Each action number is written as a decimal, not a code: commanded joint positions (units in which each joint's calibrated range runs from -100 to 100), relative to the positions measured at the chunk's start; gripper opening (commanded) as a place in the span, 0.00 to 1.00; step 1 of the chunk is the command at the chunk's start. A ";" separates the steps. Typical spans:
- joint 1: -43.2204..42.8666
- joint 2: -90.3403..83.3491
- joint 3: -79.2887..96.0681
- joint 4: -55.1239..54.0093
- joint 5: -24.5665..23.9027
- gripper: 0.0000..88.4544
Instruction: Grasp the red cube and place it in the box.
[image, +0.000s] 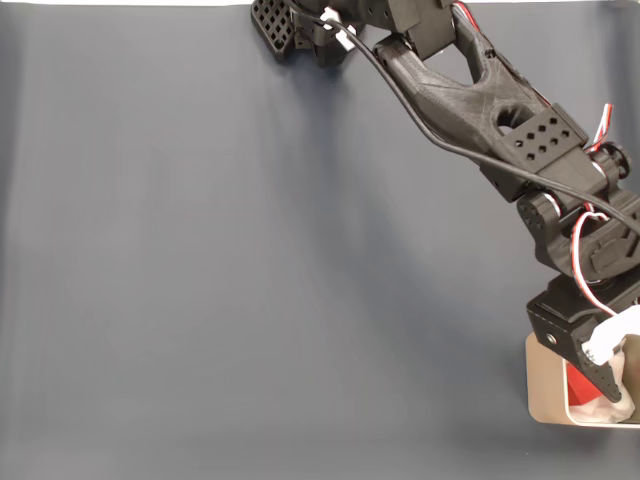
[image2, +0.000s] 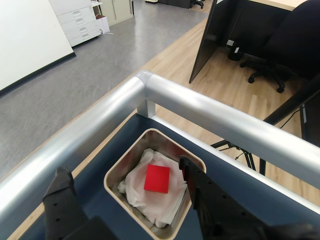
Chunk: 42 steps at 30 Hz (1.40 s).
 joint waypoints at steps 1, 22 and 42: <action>-0.71 -0.73 -3.09 -0.54 0.88 0.53; -0.78 -0.65 -3.00 -0.79 0.93 0.52; 10.72 -11.83 11.24 -7.75 2.59 0.00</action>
